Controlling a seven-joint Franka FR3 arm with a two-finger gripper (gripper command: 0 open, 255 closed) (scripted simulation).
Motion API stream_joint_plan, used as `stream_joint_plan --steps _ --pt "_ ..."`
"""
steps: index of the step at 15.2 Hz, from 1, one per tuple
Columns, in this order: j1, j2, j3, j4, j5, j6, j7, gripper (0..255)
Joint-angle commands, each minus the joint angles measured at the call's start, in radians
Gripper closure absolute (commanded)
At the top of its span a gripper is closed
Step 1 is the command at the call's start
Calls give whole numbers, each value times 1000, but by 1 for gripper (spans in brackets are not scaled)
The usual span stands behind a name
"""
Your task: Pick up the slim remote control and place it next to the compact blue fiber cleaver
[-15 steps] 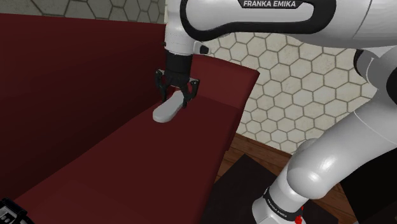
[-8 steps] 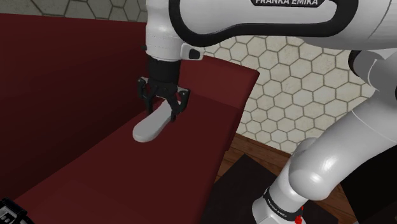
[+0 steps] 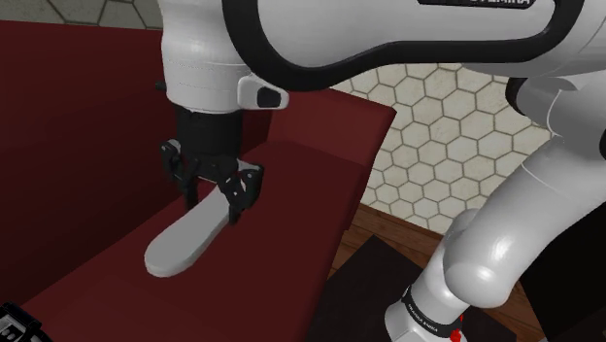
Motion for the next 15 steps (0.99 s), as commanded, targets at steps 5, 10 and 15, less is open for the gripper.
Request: stream_joint_plan --steps 5,10,15 --pt "73 140 108 119 -89 -8 203 255" --pt "189 312 167 269 -220 -44 385 255" --pt "201 326 165 229 -231 6 401 255"
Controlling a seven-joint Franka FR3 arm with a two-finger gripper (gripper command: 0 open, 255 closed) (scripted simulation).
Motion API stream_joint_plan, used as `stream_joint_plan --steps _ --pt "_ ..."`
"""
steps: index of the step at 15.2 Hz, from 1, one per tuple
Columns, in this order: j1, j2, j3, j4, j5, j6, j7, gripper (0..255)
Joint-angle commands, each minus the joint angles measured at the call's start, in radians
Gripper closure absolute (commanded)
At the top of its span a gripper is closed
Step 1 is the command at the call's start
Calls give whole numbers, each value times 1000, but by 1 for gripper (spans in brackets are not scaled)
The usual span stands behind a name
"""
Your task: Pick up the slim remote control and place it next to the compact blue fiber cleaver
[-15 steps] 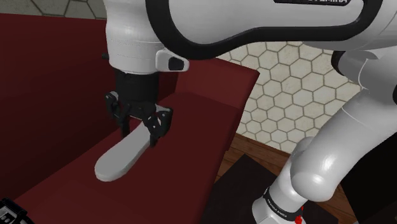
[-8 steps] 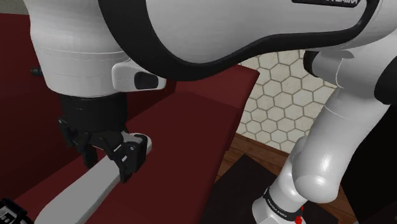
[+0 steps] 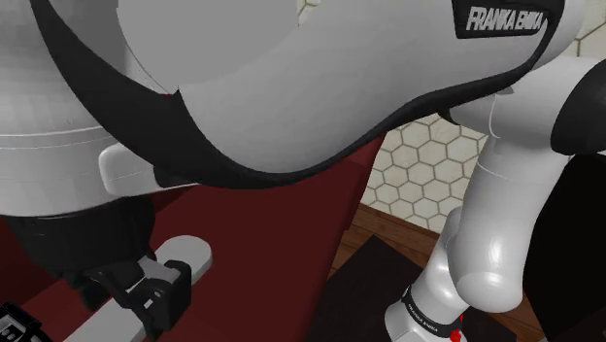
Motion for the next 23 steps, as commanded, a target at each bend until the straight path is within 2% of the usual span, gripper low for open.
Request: stream_joint_plan --steps 1,12,23 --pt "2 6 -1 -23 -5 27 5 255" --pt "-3 21 -9 -157 -21 171 14 255" --pt "9 69 -26 -259 -65 304 42 255"
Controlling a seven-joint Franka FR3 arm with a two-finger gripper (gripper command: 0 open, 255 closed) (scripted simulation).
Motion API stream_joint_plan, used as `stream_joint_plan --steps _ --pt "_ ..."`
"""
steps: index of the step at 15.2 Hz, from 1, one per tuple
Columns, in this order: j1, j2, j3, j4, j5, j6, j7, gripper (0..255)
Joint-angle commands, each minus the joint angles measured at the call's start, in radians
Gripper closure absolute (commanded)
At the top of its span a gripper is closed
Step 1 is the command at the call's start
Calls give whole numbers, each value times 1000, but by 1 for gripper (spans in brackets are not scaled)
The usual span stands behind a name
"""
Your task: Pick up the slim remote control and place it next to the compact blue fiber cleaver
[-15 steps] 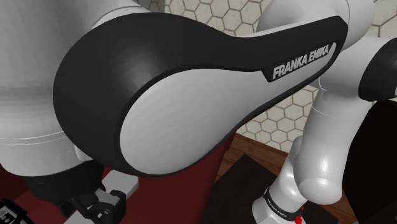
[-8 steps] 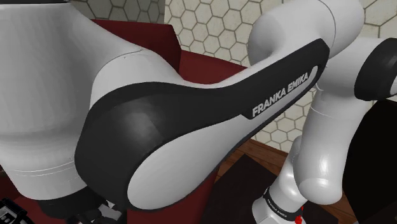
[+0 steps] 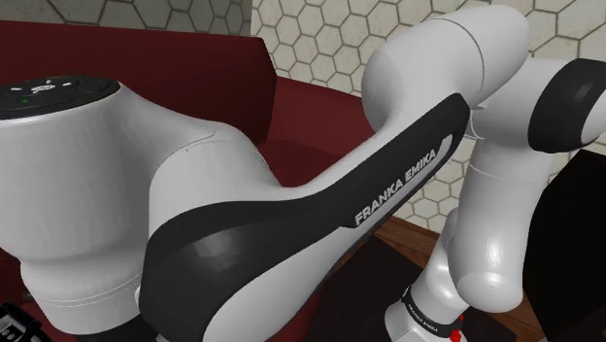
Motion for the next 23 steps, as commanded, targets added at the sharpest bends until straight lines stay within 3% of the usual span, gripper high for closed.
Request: stream_joint_plan --steps 1,12,19,20,23 --pt "5 13 -4 -15 -12 24 8 255" --pt "34 91 -40 -86 -86 149 54 255" --pt "34 91 -40 -86 -86 149 54 255" --pt "34 91 -40 -86 -86 149 54 0" --pt "34 91 -40 -86 -86 149 54 0"
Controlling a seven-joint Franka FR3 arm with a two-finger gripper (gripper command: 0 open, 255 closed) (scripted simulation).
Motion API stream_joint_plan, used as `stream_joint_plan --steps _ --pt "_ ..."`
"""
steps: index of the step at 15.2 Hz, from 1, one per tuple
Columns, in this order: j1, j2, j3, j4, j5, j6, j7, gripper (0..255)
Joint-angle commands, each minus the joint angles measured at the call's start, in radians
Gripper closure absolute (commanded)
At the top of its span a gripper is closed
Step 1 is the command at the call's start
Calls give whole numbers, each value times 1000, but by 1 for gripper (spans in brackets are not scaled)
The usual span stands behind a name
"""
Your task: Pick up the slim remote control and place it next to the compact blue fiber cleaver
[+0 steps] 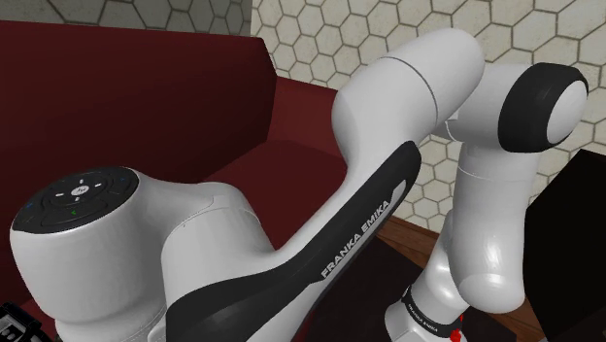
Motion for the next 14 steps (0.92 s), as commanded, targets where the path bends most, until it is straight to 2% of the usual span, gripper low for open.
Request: stream_joint_plan --steps 1,2,6,14 --pt "0 0 0 0 0 0 0 0" --pt "0 0 0 0 0 0 0 0" --pt "-26 -65 31 60 61 -105 -40 0" --pt "-26 -65 31 60 62 -105 -40 0"
